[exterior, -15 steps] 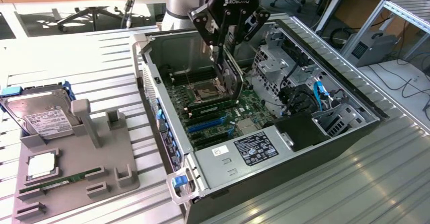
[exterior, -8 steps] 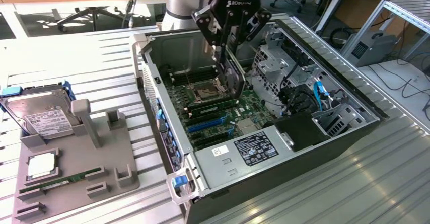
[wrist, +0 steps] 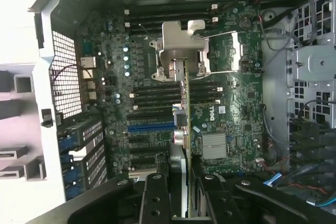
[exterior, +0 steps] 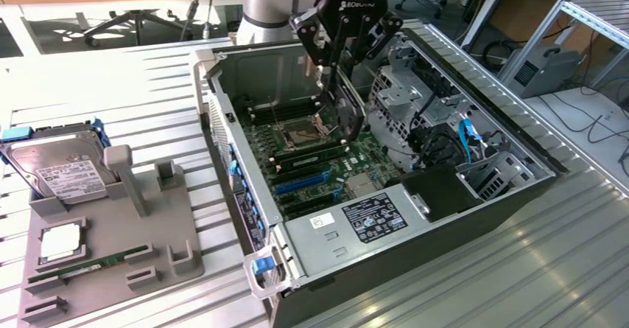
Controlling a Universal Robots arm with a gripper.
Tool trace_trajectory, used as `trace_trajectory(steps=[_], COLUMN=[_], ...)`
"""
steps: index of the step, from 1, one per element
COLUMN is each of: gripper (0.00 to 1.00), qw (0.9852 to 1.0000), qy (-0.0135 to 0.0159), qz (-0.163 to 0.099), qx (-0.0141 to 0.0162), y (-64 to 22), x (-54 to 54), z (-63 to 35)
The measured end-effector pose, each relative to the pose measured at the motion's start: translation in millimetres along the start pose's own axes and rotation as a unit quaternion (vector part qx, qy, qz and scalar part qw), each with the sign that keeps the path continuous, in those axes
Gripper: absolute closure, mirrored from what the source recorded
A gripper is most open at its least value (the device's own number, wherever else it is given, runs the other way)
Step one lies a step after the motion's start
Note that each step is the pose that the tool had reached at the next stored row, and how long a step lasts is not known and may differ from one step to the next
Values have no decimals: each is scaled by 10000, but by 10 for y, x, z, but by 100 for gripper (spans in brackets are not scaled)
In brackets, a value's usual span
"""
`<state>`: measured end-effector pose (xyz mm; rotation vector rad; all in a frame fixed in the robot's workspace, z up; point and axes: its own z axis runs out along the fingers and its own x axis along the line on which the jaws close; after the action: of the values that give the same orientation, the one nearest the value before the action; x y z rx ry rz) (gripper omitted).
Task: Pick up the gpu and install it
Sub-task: 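Pick up the gpu and move the gpu toward the slot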
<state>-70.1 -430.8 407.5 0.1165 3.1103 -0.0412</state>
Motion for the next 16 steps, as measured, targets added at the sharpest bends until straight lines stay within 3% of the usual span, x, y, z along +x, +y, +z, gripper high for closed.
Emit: trace_trajectory(steps=[16], gripper=[73], qw=[10000], qy=[0], qz=[0], qx=[1], y=[110], x=[-210], z=[66])
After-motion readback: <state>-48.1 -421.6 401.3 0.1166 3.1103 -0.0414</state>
